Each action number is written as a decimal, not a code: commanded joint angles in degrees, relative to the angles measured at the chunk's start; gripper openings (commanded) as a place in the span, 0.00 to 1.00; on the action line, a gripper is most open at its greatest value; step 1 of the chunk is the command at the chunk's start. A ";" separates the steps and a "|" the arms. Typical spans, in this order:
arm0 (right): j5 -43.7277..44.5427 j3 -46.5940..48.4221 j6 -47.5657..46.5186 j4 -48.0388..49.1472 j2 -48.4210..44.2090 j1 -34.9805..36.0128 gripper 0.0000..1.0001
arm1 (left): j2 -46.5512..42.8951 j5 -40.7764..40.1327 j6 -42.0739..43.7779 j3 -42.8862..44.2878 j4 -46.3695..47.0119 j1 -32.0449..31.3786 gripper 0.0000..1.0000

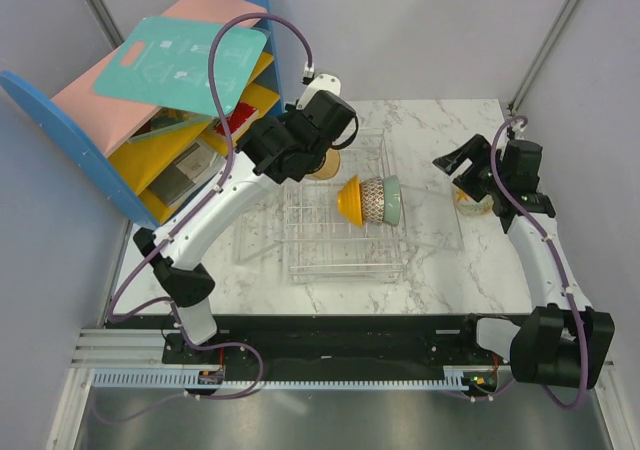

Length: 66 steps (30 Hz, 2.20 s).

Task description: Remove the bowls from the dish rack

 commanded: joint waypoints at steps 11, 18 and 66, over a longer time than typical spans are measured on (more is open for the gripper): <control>0.69 7.71 0.69 1.31 -1.37 7.05 0.88 | 7.86 11.95 2.86 13.64 6.50 -1.75 0.02; 1.74 9.56 1.04 1.48 -0.40 12.49 0.89 | 9.09 14.31 1.89 13.72 8.95 -2.10 0.02; 2.27 9.56 5.61 10.19 3.20 23.22 0.28 | 9.71 15.99 2.60 11.96 13.79 -3.42 0.02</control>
